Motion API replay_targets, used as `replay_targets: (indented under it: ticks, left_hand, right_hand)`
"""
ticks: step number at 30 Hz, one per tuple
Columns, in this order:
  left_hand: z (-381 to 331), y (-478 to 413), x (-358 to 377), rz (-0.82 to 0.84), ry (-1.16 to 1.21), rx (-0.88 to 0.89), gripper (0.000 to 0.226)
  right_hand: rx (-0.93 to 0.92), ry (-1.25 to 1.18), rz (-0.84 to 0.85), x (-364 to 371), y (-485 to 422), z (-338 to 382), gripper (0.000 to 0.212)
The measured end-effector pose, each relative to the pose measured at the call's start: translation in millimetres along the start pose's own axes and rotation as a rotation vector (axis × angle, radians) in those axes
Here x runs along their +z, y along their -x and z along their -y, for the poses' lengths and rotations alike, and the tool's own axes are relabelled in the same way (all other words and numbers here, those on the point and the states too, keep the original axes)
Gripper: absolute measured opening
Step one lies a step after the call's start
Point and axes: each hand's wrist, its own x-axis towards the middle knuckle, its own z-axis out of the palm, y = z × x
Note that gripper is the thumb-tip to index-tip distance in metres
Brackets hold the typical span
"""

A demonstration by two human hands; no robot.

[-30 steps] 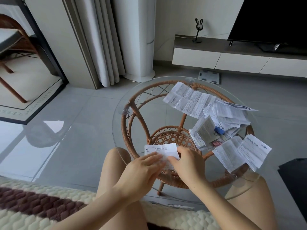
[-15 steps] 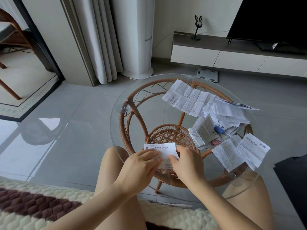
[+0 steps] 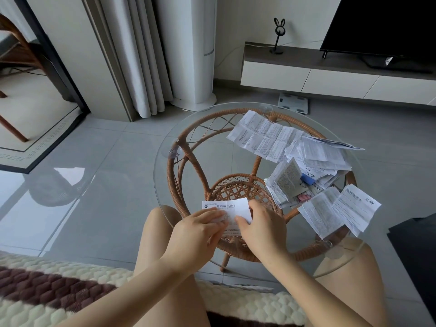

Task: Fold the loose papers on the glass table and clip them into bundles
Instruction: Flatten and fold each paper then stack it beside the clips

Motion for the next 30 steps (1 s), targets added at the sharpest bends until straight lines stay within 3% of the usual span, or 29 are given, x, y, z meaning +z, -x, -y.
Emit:
replay_targets:
  ticks: [4,7,10,14,17,23,27,28,30]
  left_hand:
    - [1,-1,1,0.003,0.020,-0.004,0.026]
    - [3,-1,-1,0.034,0.023,0.023,0.030]
    - [10,-1,-4,0.051,0.013,0.102,0.022]
    - [20,3,-14,0.088,-0.027,0.149,0.063]
    - [26,4,-18,0.166,-0.087,0.213,0.079]
    - [27,5,-19,0.222,-0.092,0.230,0.079]
    - [17,14,-25,0.168,-0.102,0.278,0.043]
    - [16,17,-27,0.170,-0.118,0.296,0.044]
    - [16,22,-29,0.218,-0.133,0.324,0.045]
  right_hand:
    - [0.010,0.101,-0.133,17,18,3,0.070]
    - [0.011,0.110,-0.200,18,28,-6,0.079]
    - [-0.009,0.094,-0.236,14,34,-20,0.078]
    - [-0.014,0.027,-0.237,13,32,-23,0.078]
    - [-0.040,-0.046,-0.244,12,32,-26,0.077]
    - [-0.063,-0.167,-0.211,9,34,-39,0.064]
    - [-0.222,-0.064,-0.169,1,47,-41,0.032]
    - [-0.285,-0.004,-0.136,-2,52,-40,0.030]
    - [-0.382,0.106,-0.055,-7,60,-42,0.046]
